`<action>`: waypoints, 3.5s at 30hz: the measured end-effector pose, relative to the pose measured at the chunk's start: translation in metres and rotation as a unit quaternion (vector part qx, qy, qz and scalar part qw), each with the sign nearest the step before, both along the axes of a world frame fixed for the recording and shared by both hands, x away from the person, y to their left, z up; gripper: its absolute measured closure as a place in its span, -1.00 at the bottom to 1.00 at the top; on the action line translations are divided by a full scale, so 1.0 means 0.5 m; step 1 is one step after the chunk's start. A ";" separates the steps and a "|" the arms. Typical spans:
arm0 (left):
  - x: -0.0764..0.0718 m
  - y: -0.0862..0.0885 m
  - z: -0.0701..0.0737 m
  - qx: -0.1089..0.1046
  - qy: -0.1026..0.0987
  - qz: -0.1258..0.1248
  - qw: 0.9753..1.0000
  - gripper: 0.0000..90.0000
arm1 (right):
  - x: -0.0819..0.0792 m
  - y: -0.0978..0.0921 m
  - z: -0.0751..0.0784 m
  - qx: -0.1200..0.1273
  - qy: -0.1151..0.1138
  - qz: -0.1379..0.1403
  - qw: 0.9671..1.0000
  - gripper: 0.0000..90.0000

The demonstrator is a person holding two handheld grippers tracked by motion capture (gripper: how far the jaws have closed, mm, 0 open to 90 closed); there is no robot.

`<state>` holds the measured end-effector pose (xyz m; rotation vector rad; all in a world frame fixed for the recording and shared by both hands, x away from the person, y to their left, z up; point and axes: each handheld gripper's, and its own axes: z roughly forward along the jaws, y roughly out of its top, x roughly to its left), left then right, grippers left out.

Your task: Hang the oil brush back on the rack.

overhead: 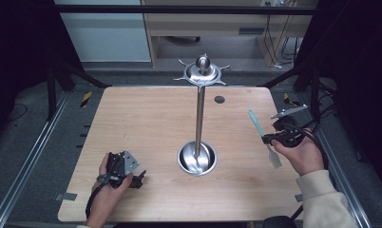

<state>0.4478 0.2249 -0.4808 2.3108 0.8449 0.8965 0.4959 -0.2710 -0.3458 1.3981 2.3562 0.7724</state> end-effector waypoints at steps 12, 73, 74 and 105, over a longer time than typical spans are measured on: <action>0.000 0.003 0.001 -0.001 -0.001 0.002 1.000 -0.94 | -0.039 0.014 0.047 0.042 -0.079 0.012 0.996 0.83; 0.000 0.003 0.001 0.000 -0.002 0.002 1.000 -0.94 | -0.157 0.068 0.180 0.163 -0.249 0.083 0.951 0.83; 0.000 0.003 0.001 0.000 -0.002 0.003 1.000 -0.94 | -0.158 0.069 0.180 0.163 -0.249 0.084 0.951 0.83; 0.000 0.001 0.001 0.002 0.000 0.000 1.000 -0.94 | -0.167 0.112 0.185 0.169 -0.256 0.121 0.944 0.83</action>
